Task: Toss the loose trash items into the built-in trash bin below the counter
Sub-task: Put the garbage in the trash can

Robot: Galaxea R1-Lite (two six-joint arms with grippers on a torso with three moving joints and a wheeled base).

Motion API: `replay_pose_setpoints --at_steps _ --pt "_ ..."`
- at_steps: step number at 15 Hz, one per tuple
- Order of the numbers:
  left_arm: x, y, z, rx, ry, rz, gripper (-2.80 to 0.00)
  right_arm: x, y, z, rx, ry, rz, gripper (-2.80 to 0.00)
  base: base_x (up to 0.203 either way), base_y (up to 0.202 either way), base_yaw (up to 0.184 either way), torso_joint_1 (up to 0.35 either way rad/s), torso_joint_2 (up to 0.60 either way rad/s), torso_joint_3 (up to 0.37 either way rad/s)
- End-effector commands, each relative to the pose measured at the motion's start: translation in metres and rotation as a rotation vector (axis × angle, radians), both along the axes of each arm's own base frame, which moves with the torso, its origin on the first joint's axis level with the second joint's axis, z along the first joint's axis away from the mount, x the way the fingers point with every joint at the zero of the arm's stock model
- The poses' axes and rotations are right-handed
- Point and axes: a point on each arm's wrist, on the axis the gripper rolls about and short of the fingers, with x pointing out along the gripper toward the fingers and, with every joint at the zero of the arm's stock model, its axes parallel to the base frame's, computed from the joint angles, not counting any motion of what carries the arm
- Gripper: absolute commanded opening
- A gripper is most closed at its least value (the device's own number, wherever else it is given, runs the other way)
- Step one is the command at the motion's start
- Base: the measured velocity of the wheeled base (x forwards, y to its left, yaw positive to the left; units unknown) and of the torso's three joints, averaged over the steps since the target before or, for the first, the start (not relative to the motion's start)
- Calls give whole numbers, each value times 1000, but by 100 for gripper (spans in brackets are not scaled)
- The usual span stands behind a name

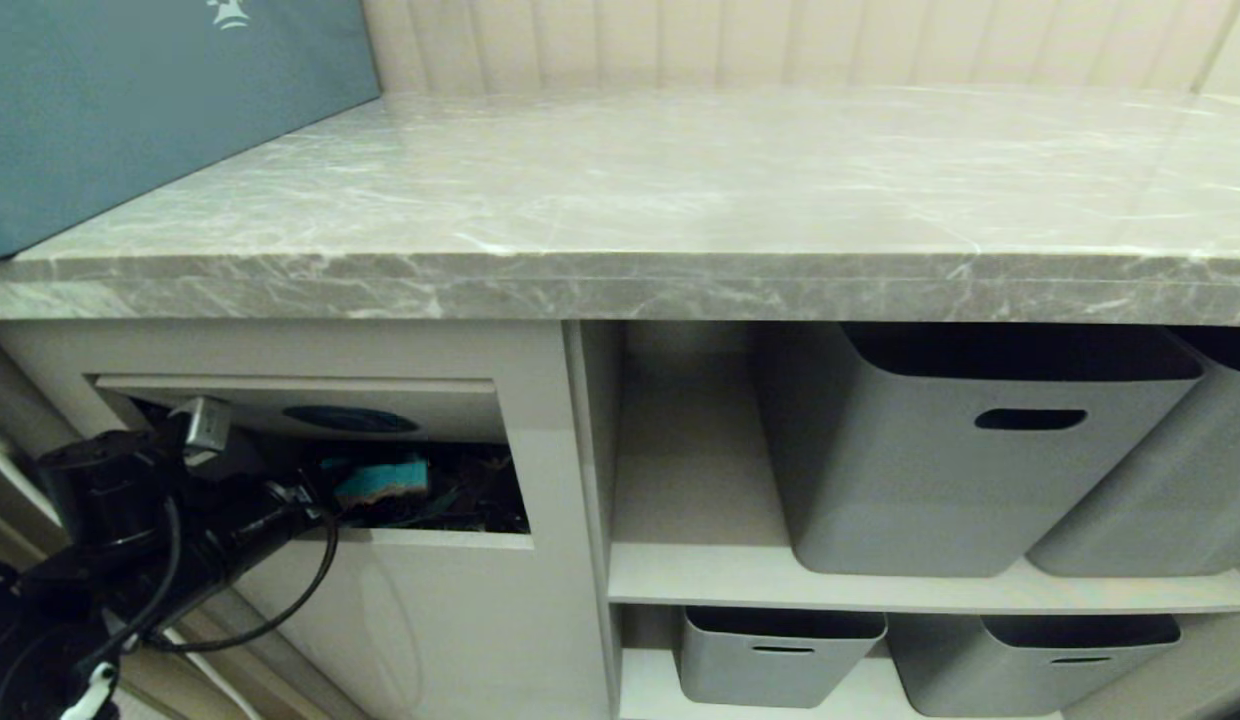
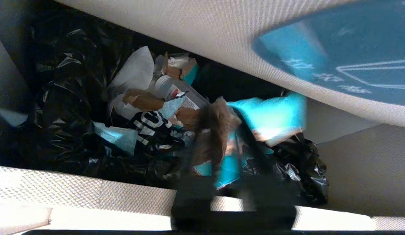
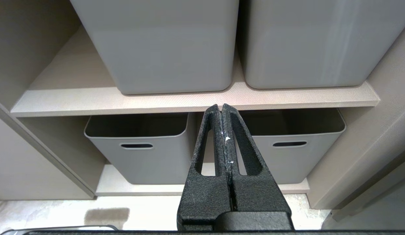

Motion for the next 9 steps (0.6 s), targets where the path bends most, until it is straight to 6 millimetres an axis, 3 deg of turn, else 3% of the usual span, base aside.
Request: replay_pose_setpoints --at_steps 1,6,9 --pt "1 0 2 -2 -14 1 0 0 0 0 1 1 0 -280 0 0 0 0 0 0" --pt "-2 0 3 -12 -15 5 0 0 0 0 1 1 0 -280 0 0 0 0 0 0" --pt "-28 2 16 0 -47 34 0 0 0 0 1 1 0 -280 0 0 0 0 0 0"
